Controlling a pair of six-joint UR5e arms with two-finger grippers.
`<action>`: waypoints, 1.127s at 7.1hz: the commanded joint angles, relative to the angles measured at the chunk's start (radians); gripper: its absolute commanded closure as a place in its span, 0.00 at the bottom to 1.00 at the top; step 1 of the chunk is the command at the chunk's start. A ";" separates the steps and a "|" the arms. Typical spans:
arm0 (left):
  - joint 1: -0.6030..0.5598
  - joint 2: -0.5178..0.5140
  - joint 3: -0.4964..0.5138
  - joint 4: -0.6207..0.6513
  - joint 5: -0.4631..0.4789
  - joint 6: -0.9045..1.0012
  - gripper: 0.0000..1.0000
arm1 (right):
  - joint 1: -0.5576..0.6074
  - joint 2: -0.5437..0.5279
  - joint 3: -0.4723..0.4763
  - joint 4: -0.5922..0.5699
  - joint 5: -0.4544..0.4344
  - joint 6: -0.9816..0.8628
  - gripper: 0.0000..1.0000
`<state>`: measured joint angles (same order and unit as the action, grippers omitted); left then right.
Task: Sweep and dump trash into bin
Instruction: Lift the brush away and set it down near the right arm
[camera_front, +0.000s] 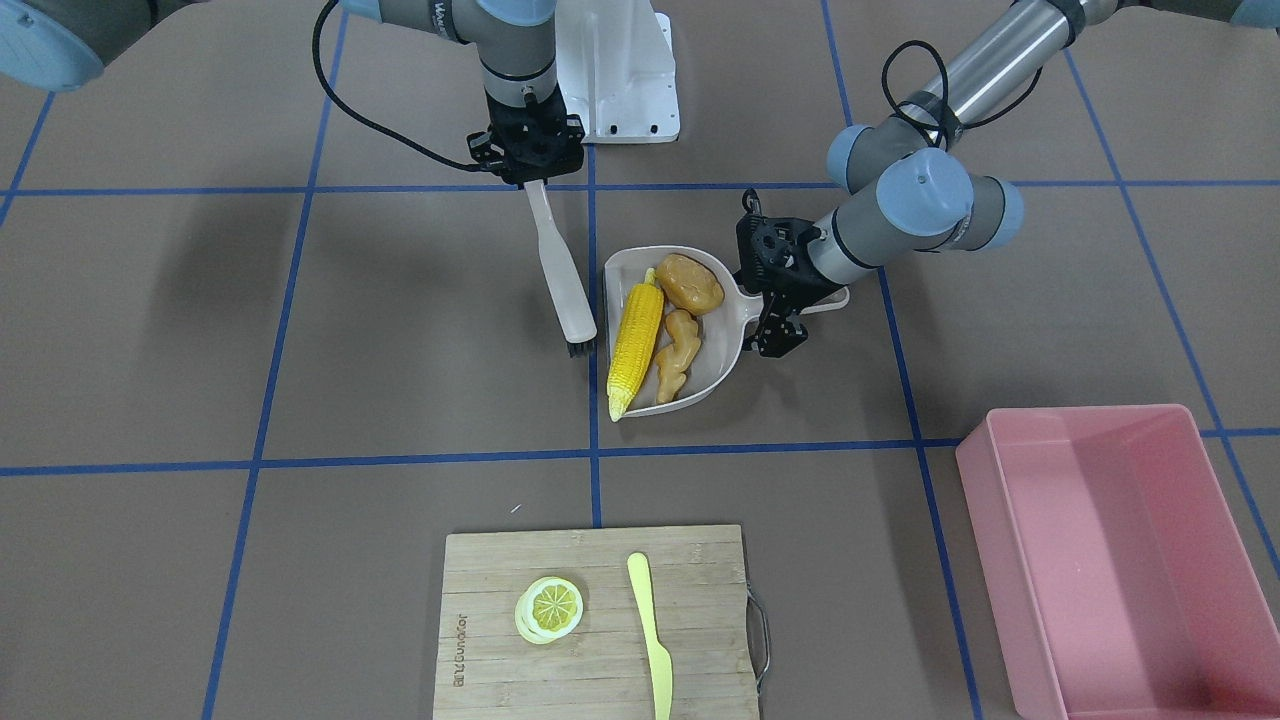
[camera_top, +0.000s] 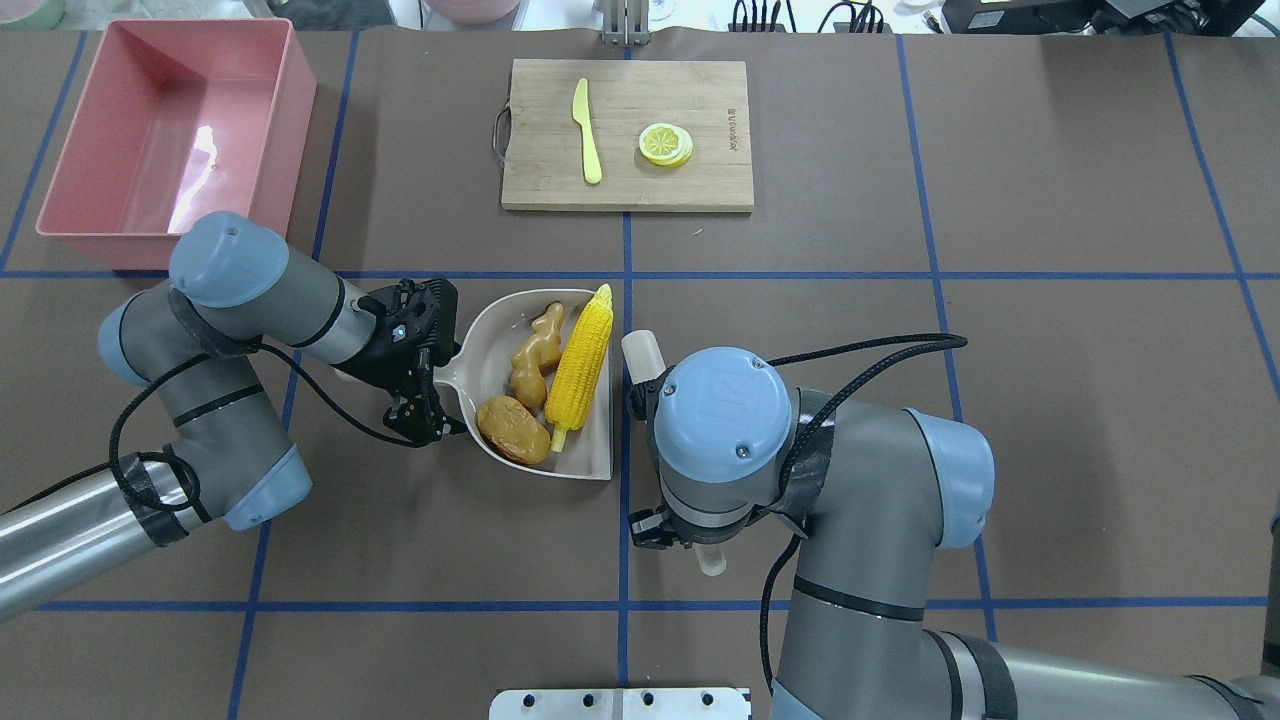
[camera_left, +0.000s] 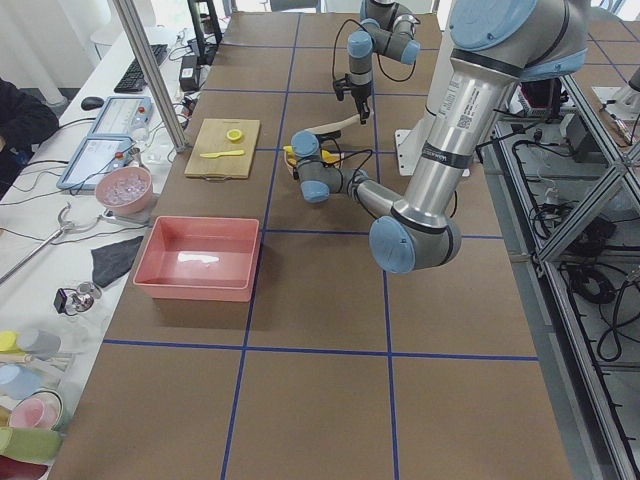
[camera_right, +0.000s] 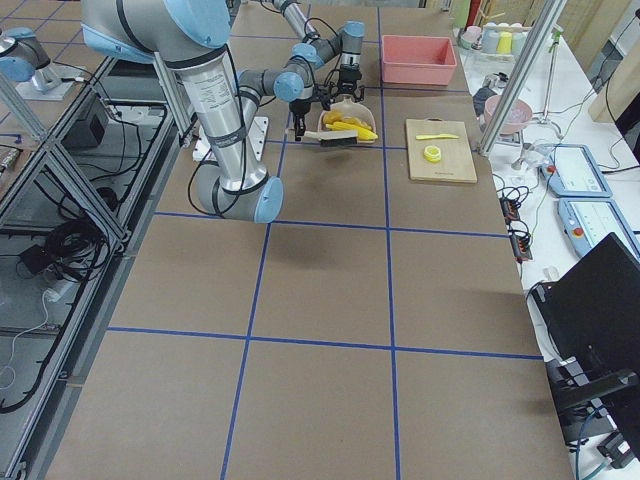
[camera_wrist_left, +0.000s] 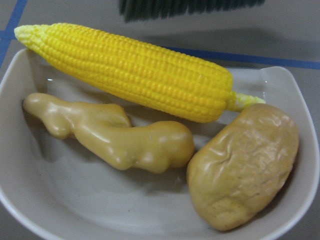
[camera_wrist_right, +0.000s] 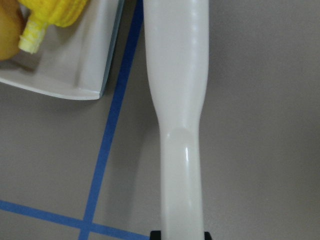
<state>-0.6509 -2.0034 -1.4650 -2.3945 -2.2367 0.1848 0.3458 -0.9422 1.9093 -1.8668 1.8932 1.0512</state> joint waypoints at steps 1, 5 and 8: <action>0.001 -0.001 0.000 0.000 0.000 0.001 0.03 | 0.100 -0.079 0.037 0.000 0.067 -0.031 1.00; -0.001 0.000 -0.006 -0.002 0.015 -0.001 0.27 | 0.301 -0.365 0.168 0.049 0.142 -0.082 1.00; -0.004 0.006 -0.009 -0.002 0.017 -0.002 0.27 | 0.453 -0.686 0.168 0.374 0.232 -0.092 1.00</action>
<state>-0.6538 -1.9994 -1.4736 -2.3960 -2.2209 0.1827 0.7314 -1.5195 2.0796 -1.5777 2.0763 0.9648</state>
